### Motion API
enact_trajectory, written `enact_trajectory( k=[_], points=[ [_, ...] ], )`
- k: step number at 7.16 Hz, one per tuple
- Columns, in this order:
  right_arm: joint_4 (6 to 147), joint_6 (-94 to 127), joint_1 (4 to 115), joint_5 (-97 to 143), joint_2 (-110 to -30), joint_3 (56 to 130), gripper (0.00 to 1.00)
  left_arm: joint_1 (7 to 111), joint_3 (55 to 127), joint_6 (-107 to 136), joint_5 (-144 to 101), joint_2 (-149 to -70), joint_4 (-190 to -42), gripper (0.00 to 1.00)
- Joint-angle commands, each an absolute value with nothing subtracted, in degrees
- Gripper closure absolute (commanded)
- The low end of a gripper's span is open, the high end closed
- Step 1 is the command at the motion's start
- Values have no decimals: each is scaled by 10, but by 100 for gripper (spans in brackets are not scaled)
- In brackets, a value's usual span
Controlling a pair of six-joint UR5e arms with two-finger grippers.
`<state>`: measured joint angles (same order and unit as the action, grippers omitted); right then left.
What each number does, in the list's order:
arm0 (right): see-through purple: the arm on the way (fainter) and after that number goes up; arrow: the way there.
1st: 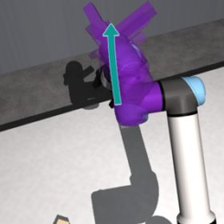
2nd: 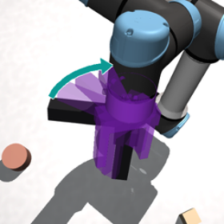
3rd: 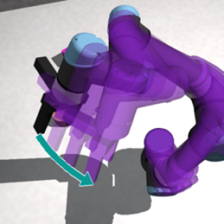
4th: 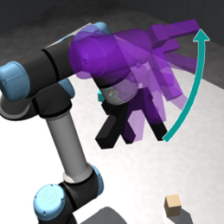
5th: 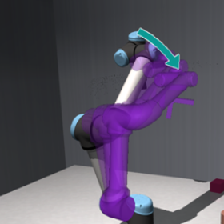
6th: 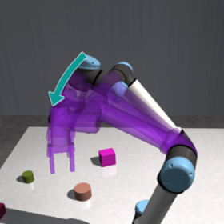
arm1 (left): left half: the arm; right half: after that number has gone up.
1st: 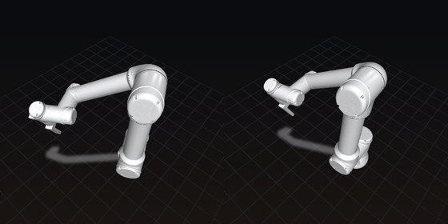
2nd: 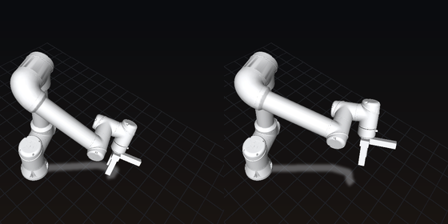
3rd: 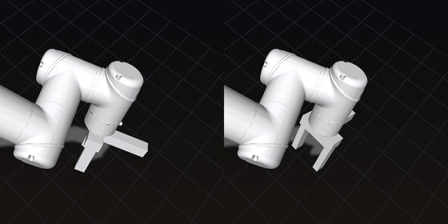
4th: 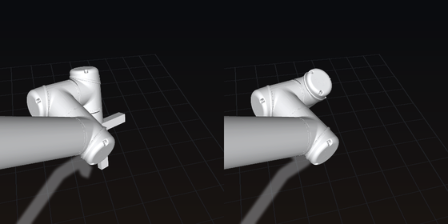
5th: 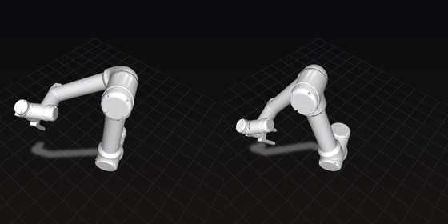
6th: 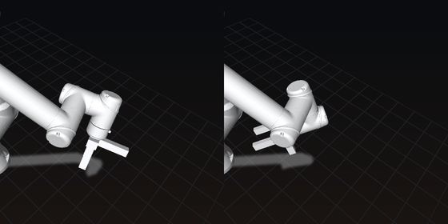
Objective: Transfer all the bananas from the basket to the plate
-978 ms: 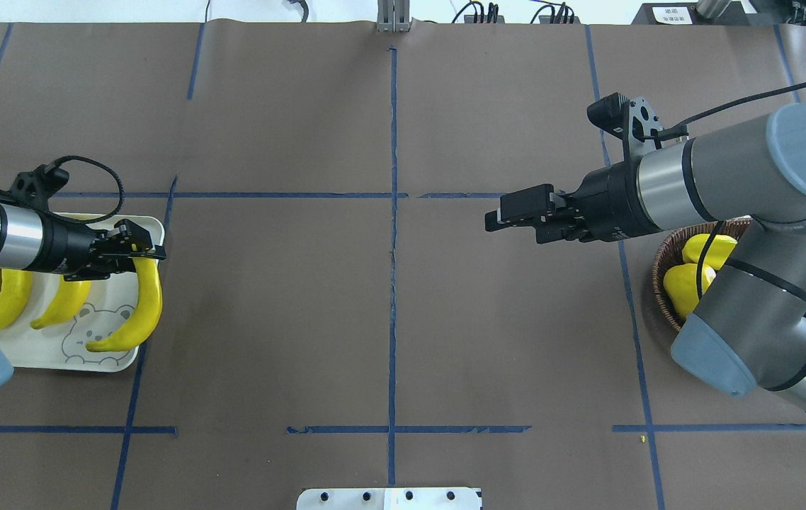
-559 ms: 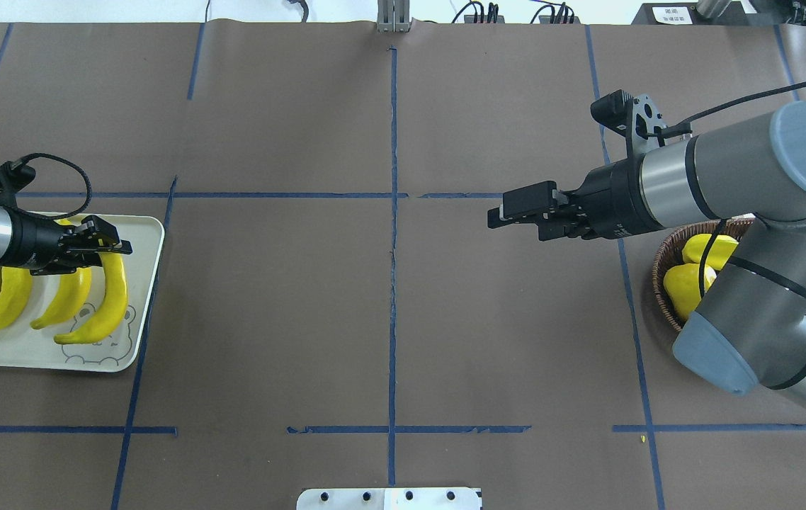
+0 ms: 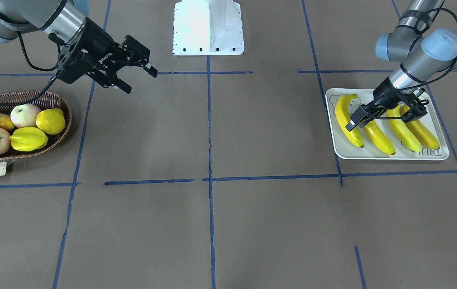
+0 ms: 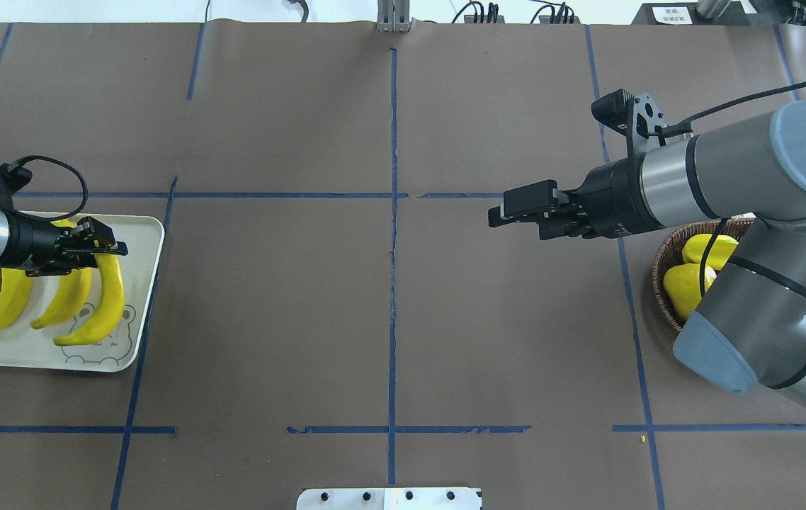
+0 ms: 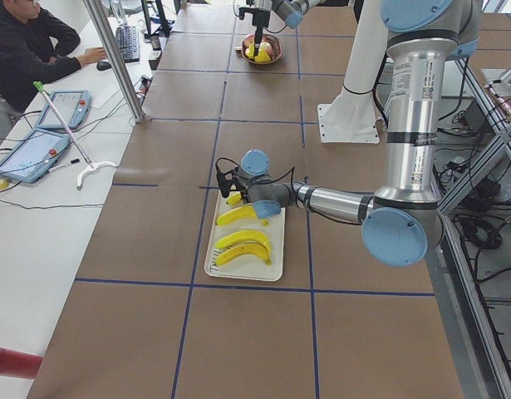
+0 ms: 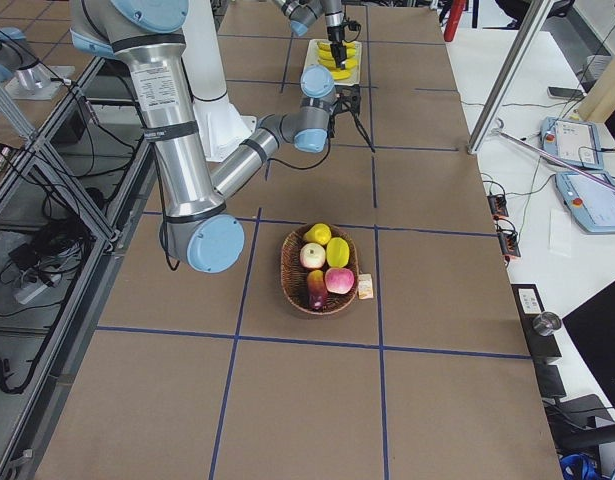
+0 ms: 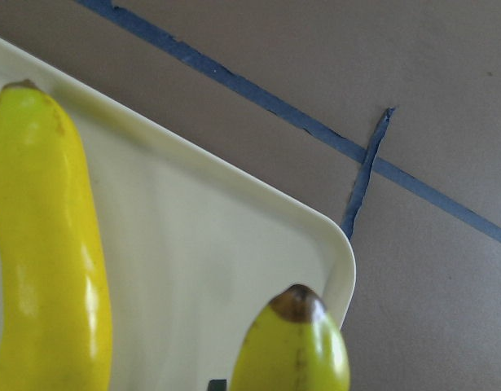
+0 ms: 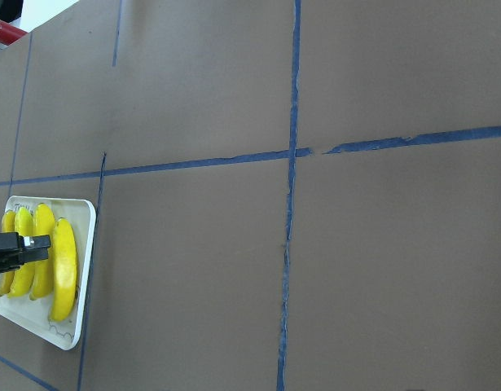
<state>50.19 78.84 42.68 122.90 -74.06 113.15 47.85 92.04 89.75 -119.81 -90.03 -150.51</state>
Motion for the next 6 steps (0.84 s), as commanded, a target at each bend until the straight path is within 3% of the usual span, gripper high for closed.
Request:
enact_trajectory(
  k=[1, 3, 6],
  points=[
    [503, 788, 438, 1230, -746, 1131, 0, 508, 919, 860, -1227, -898, -1511, 0],
    [539, 774, 490, 1230, -768, 1135, 0, 630, 913, 775, -1328, -897, -1502, 0],
    [672, 492, 575, 1240, -830, 1135, 0, 753, 888, 448, -1327, -882, -1400, 0]
  ],
)
